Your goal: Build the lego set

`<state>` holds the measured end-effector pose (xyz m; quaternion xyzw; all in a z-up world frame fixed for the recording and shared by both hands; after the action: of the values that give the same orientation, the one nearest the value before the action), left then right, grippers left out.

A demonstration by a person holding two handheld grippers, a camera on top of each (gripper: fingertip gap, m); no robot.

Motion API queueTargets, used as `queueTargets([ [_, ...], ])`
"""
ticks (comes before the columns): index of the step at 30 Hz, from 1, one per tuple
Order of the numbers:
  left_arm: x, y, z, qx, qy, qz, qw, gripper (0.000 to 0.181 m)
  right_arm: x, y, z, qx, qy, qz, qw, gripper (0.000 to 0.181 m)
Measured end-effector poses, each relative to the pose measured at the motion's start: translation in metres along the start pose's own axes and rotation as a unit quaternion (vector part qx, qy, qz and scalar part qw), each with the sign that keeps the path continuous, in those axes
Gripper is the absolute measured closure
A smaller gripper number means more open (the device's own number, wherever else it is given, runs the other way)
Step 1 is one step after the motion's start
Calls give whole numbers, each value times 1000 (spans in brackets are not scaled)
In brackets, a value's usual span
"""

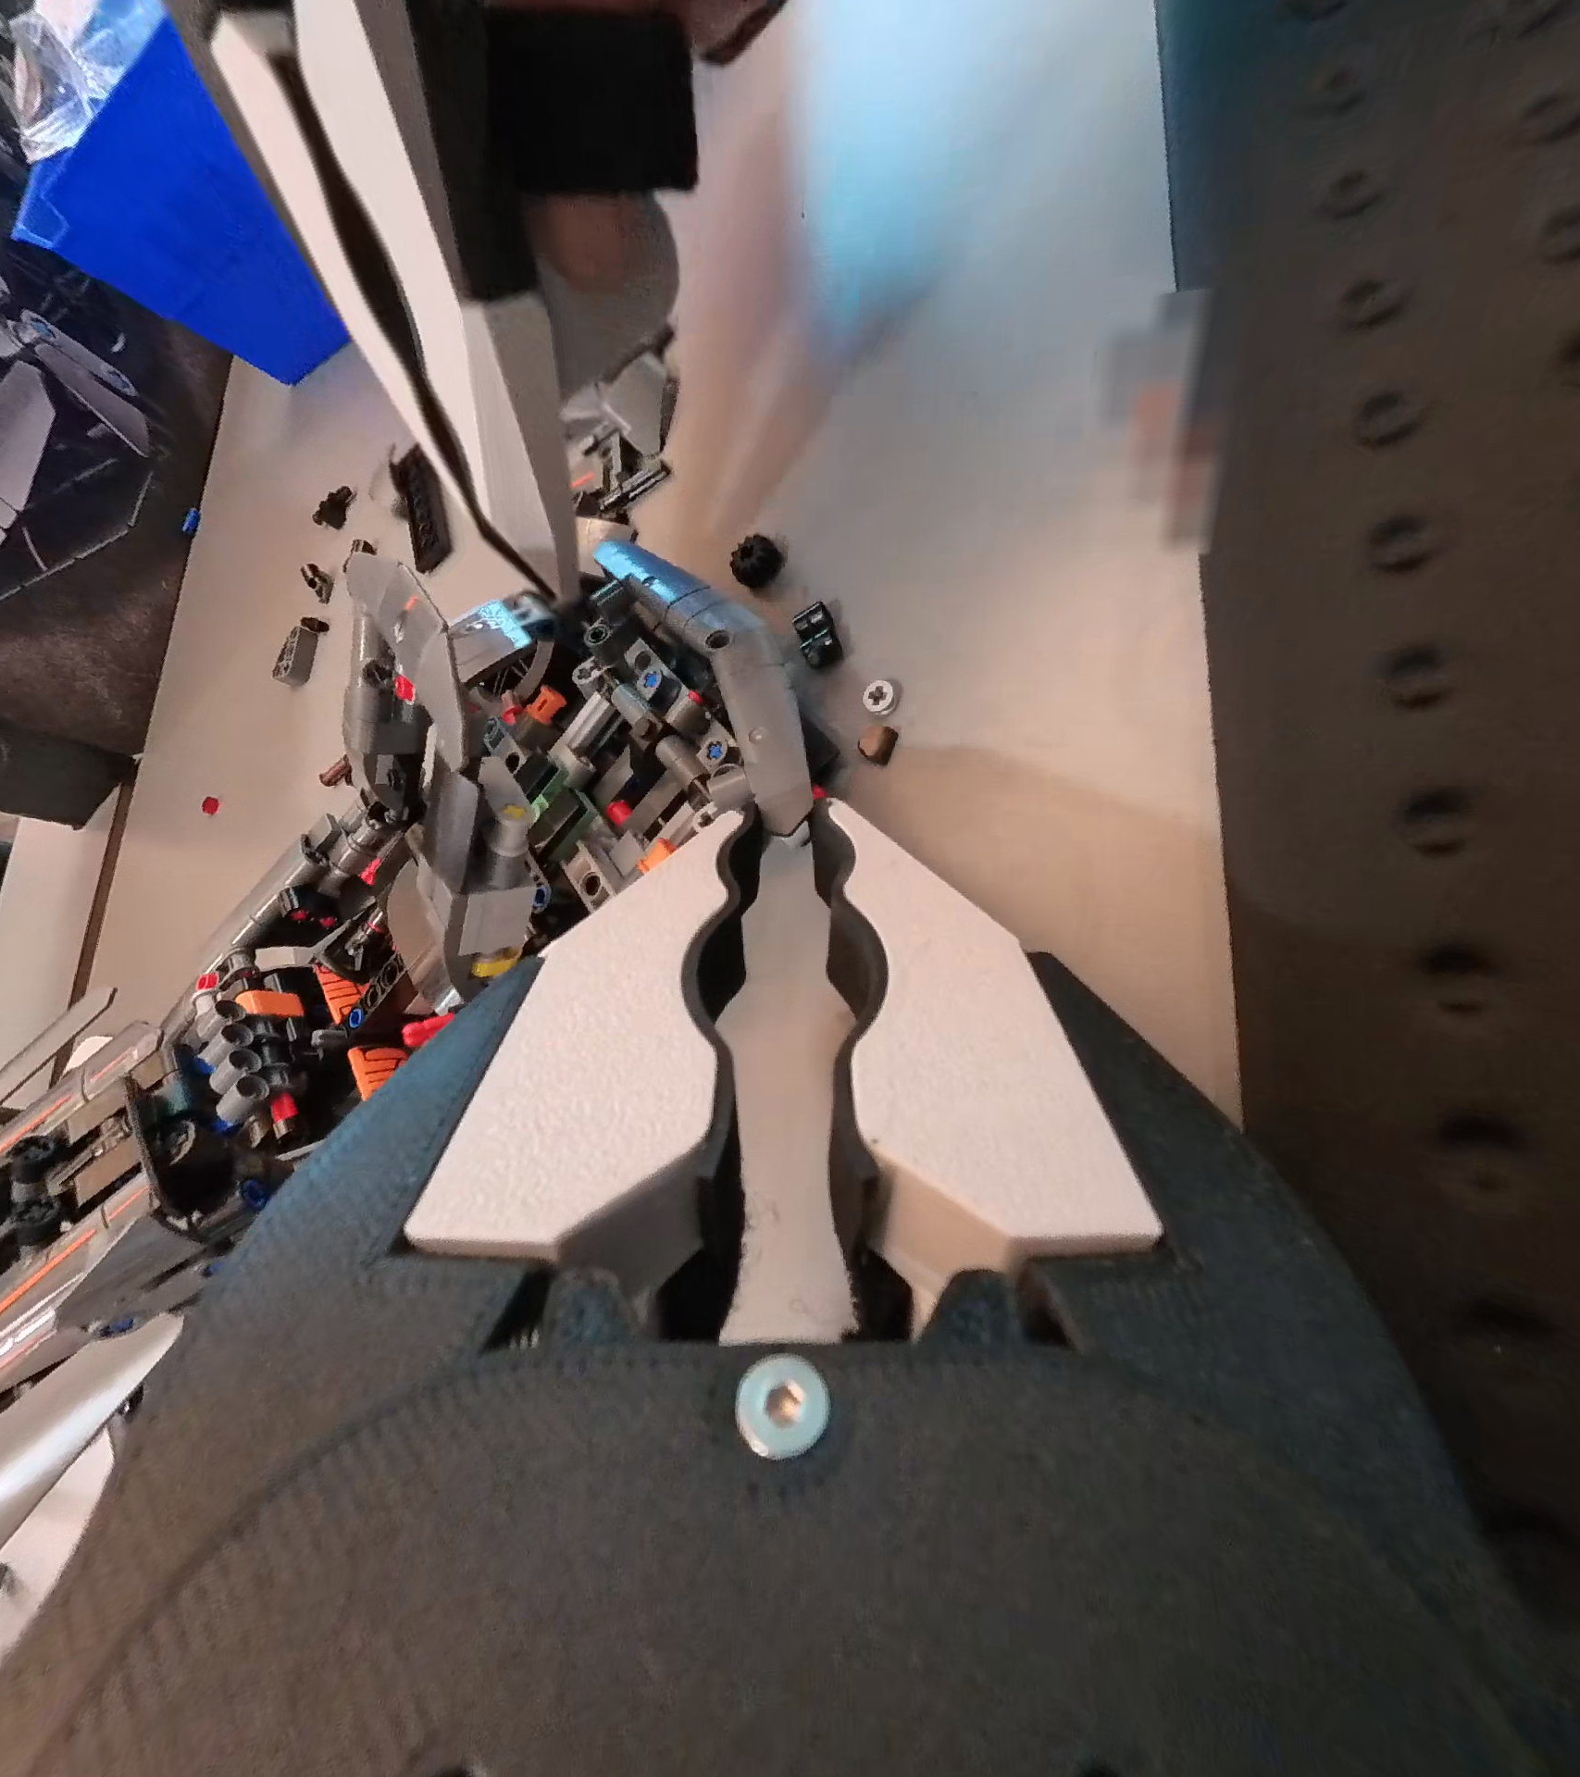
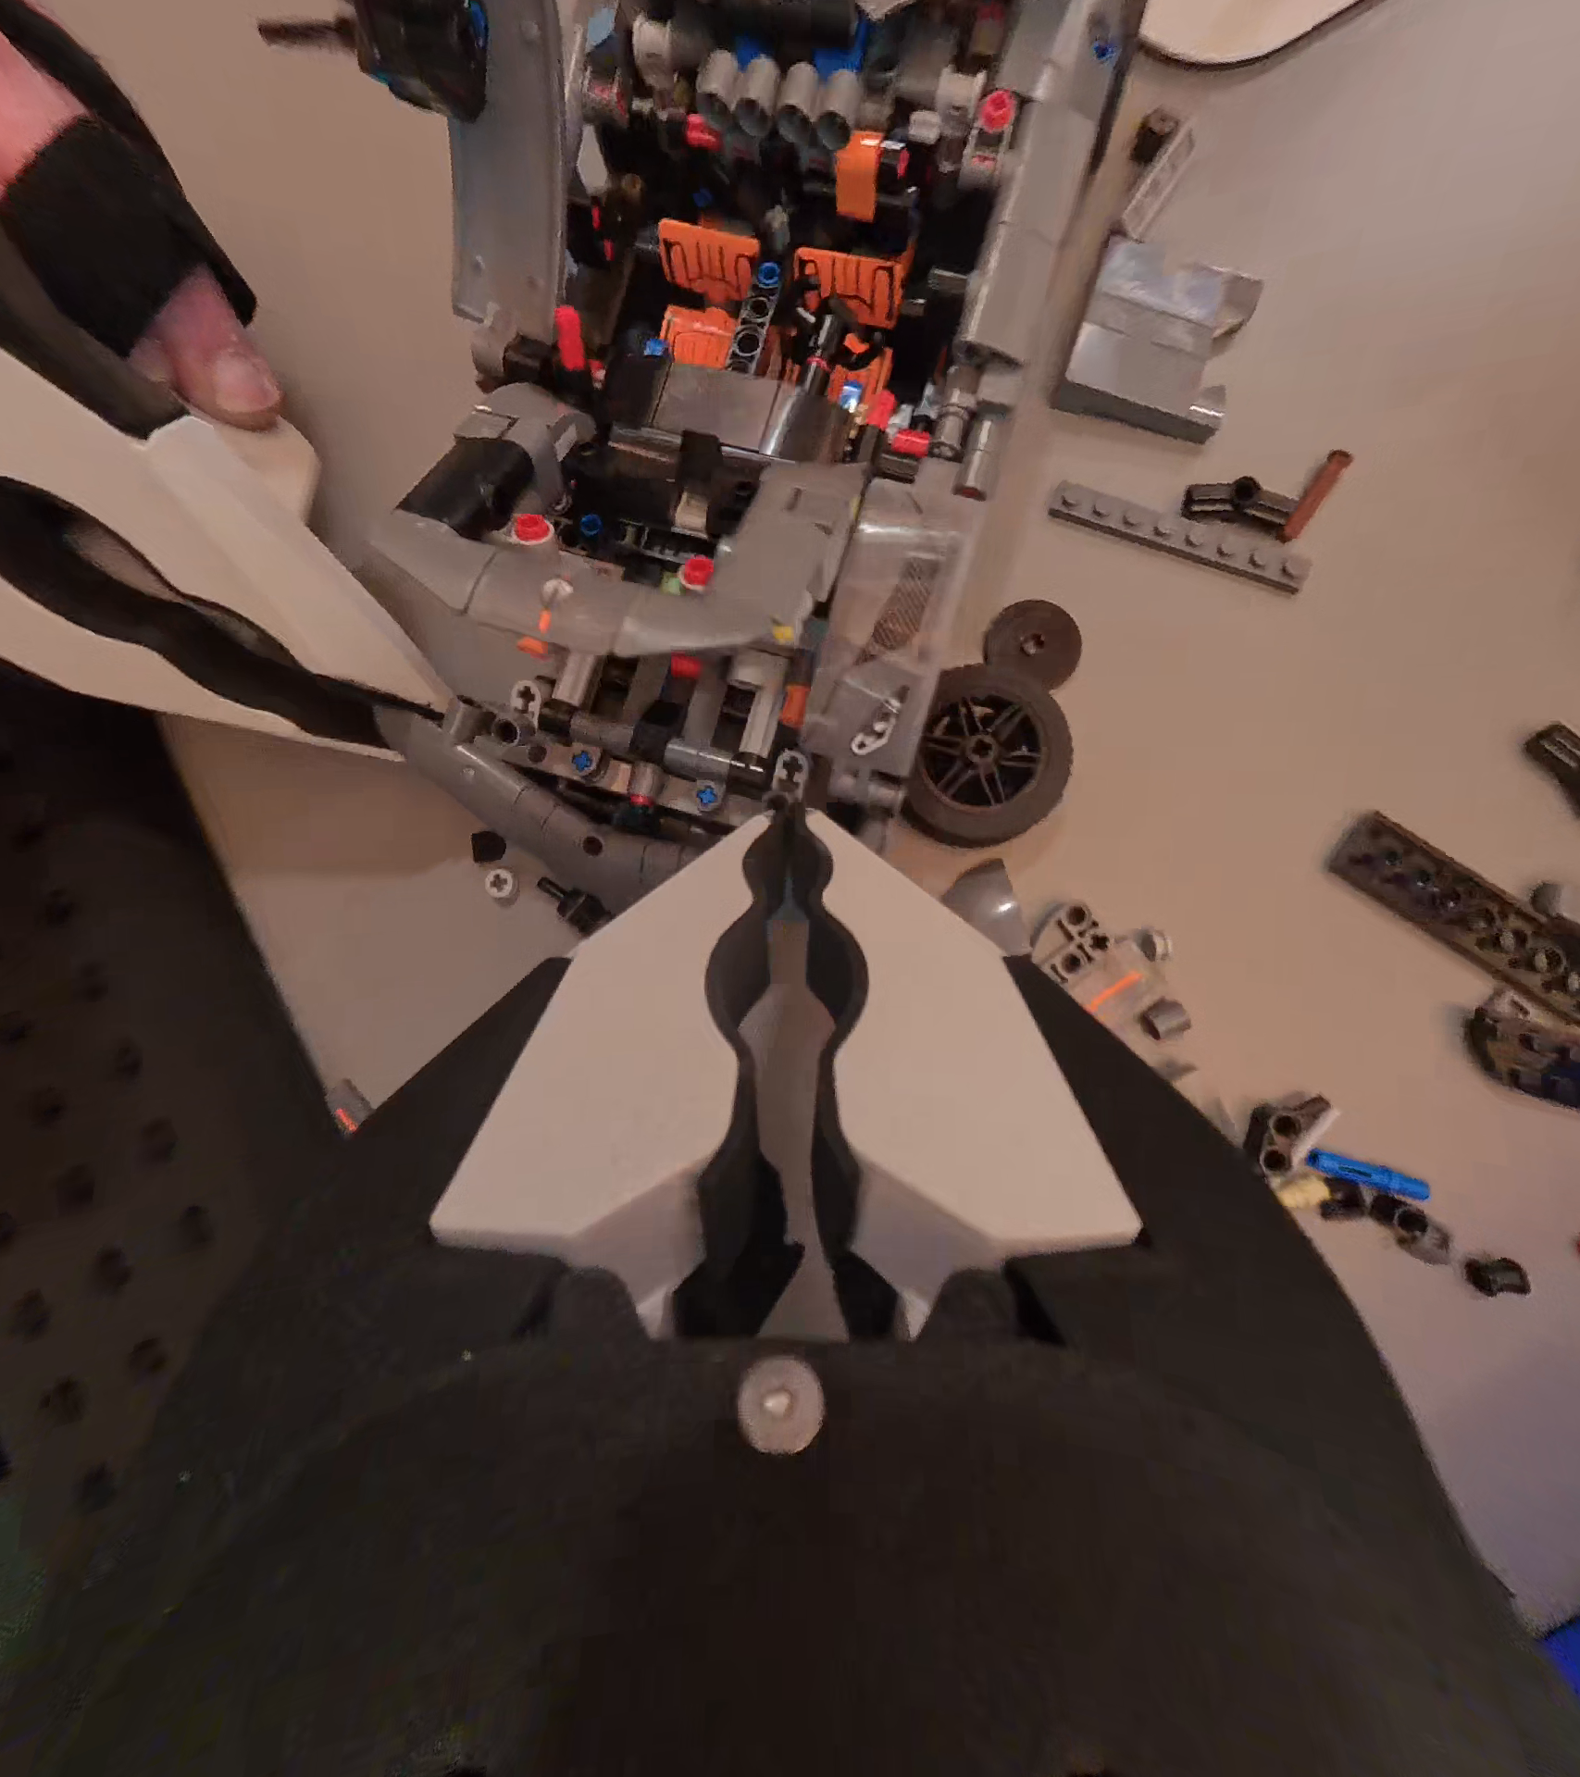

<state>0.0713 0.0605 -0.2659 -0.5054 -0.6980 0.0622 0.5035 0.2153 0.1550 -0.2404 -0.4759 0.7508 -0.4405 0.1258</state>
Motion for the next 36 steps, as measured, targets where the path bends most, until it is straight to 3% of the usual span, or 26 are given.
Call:
queueTargets([
  [4,1,-2,1,-7,-1,2,1000,173,-9,-10,6,-48,19,-20,998,181],
  [15,1,-4,3,-20,-8,12,1000,172,1,-6,16,-57,-25,-44,997,181],
  [22,11,-9,18,-24,-58,17,998,181,31,-7,6,-82,-65,-69,992,181],
  [29,8,0,21,12,-57,18,998,181,51,26,-2,-7,-84,-46,995,172],
  [36,4,8,21,35,-61,27,997,175,46,34,-5,13,-53,-37,998,170],
])
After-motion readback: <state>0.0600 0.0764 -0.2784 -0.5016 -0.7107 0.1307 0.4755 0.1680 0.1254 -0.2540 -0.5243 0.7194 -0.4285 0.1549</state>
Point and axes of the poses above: each gripper's, where its closed fingertips meet, y out along the fingers, z out of its underside, x = y × z across the jaws, the point moved 8 cm from there along -y, back along the fingers, and after that the axes turned 14 degrees about y, right-handed, at the moved point
